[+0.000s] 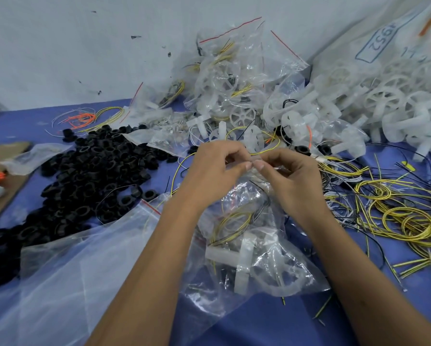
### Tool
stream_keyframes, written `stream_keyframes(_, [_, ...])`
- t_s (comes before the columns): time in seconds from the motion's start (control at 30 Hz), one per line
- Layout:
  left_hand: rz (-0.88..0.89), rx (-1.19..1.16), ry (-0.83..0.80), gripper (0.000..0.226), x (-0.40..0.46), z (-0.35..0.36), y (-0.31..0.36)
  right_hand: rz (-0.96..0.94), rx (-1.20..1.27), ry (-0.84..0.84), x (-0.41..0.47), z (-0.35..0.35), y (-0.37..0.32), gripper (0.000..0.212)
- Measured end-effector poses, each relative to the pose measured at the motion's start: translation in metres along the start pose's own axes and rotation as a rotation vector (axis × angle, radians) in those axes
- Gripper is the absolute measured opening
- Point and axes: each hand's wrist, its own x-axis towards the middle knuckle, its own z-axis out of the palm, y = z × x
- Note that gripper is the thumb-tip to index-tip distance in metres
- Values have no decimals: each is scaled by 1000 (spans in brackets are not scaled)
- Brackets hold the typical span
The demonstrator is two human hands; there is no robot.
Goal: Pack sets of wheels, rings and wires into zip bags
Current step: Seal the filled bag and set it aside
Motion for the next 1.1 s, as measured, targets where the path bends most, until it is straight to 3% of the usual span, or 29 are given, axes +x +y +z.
stream_keyframes(0.4, [36,35,2,7,-1,1,0,-27,-12,-53,0,2,4,5])
stream_keyframes(0.63, [-19,8,4,4,0,2,0,-5,-11,34,1,1,7,5])
stream_keyframes(0.87, [-12,65,6,10,-1,3,2,-13,-82,2,-1,5,10,2])
stream_keyframes(1.1, [-94,11,-22,5,-1,-4,-3,-7,-77,12,1,3,8,13])
